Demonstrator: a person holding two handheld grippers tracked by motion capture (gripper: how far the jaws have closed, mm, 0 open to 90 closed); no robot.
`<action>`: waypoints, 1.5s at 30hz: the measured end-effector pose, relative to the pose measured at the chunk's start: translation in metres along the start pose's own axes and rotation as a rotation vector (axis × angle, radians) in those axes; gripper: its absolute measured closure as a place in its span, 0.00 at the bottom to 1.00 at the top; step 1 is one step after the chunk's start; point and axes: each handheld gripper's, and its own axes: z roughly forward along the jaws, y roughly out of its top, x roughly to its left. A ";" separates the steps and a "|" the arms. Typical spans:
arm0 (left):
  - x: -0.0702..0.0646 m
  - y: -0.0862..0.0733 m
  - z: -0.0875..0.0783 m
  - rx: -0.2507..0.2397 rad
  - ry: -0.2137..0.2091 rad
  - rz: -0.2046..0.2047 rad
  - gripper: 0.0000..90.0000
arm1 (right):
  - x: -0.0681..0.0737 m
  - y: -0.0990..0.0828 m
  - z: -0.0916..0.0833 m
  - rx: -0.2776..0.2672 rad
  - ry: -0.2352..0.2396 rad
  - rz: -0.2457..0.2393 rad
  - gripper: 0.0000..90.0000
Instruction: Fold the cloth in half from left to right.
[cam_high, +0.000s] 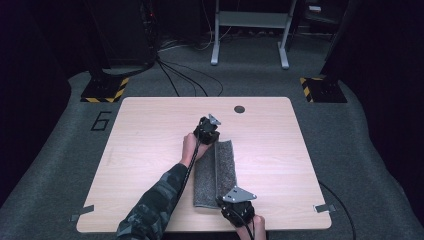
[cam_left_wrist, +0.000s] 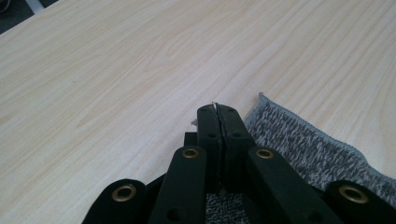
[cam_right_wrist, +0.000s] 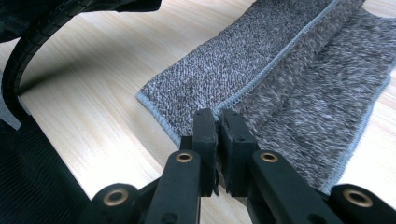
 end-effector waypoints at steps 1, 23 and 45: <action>-0.001 0.001 0.000 0.002 -0.003 -0.003 0.98 | 0.000 0.000 -0.001 -0.004 -0.002 0.007 0.95; 0.002 0.002 0.004 0.011 0.033 -0.105 0.30 | -0.017 -0.015 -0.003 0.083 -0.114 0.086 0.75; 0.022 -0.013 -0.030 -0.017 0.033 -0.143 0.07 | -0.048 -0.028 -0.011 0.132 -0.150 0.202 0.48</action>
